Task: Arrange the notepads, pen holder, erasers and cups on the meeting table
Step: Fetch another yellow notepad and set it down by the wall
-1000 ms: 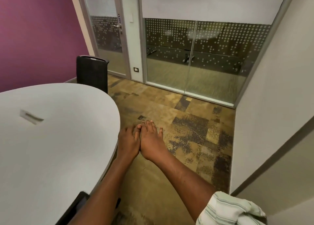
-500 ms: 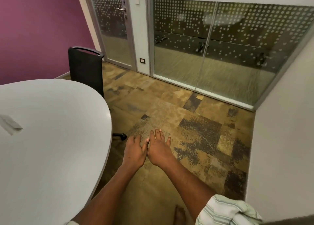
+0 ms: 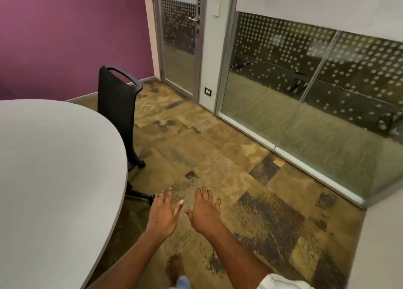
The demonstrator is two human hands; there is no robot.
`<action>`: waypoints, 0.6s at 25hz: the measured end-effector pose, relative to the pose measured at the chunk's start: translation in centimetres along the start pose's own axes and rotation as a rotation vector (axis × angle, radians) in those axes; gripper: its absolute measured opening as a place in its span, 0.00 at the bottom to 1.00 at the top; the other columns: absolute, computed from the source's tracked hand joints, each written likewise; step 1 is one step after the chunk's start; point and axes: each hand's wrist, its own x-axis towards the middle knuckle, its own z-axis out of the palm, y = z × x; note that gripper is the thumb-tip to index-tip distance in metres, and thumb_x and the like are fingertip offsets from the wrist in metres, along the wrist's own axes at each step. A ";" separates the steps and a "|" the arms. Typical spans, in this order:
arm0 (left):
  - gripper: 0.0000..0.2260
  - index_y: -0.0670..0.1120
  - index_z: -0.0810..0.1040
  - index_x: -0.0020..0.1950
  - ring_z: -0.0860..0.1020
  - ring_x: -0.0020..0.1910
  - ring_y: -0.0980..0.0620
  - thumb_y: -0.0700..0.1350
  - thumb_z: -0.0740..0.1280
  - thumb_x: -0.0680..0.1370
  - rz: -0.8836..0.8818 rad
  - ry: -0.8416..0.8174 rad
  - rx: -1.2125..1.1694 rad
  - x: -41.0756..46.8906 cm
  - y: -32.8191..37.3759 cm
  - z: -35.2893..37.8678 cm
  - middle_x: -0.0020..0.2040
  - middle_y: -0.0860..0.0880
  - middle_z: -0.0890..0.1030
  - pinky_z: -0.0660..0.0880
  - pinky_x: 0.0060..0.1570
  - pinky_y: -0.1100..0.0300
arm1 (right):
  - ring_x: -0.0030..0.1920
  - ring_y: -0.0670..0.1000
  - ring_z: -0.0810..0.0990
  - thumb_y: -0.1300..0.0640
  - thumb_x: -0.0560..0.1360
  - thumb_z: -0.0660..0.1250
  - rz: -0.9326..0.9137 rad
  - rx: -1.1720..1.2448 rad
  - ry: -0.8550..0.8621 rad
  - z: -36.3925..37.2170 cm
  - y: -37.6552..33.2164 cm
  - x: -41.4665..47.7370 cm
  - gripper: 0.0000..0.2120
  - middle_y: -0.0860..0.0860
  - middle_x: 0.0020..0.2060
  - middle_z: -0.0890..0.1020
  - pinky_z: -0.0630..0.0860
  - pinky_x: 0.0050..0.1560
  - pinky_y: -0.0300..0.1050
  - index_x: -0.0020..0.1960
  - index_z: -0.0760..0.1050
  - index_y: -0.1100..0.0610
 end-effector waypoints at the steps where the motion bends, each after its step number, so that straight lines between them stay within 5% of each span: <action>1: 0.32 0.45 0.54 0.77 0.56 0.76 0.43 0.62 0.51 0.79 -0.003 0.001 -0.006 2.8 0.1 0.3 0.75 0.42 0.61 0.56 0.74 0.50 | 0.77 0.56 0.41 0.44 0.79 0.58 -0.010 0.000 0.005 -0.6 0.3 2.6 0.37 0.54 0.78 0.44 0.41 0.73 0.63 0.78 0.42 0.57; 15: 0.29 0.43 0.57 0.76 0.55 0.76 0.42 0.59 0.52 0.80 0.073 0.128 -0.058 43.4 7.8 -9.4 0.75 0.40 0.60 0.55 0.74 0.49 | 0.78 0.53 0.44 0.42 0.79 0.57 -0.015 0.043 0.258 -19.6 -1.9 40.1 0.34 0.54 0.78 0.50 0.44 0.74 0.63 0.77 0.48 0.57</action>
